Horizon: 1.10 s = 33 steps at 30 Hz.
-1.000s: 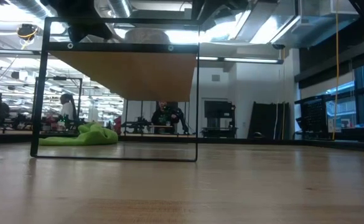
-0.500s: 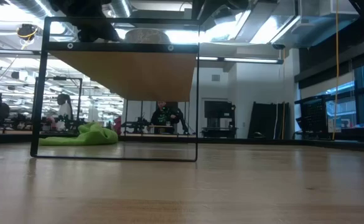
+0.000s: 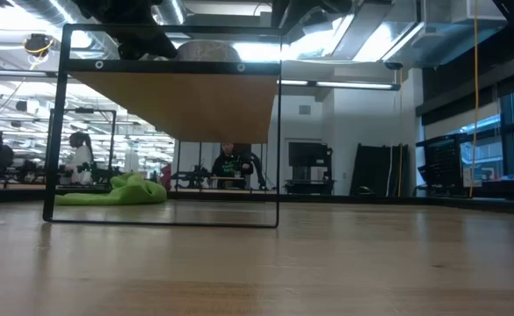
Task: Stack small to large cups/mugs on shelf
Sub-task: Put the gray mug on the shelf
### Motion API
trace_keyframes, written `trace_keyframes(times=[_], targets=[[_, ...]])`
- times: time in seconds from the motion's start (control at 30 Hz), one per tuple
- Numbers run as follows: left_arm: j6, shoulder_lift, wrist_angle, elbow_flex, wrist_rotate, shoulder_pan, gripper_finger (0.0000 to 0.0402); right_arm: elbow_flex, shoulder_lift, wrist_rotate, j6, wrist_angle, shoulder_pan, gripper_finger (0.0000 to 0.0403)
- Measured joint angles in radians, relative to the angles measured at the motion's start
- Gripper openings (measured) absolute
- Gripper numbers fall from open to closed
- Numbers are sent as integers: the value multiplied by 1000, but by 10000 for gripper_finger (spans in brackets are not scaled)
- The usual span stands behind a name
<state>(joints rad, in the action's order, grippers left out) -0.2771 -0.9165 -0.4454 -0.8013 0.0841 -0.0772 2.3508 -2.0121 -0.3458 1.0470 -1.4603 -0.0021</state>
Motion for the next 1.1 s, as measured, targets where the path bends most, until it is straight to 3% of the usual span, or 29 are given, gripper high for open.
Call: trace_keyframes(times=[0.47, 0.7, 0.93, 1.1], targets=[[18, 0, 51, 0, -2, 1, 0, 0, 0, -4, -1, -1, 0, 69], [-1, 43, 60, 0, -75, 1, 0, 0, 0, -3, -2, -3, 0, 69], [-1, 133, 0, 0, 54, 1, 0, 0, 0, -3, -3, -4, 0, 69], [27, 143, -60, 0, 90, 1, 0, 0, 0, -3, -3, -3, 0, 69]])
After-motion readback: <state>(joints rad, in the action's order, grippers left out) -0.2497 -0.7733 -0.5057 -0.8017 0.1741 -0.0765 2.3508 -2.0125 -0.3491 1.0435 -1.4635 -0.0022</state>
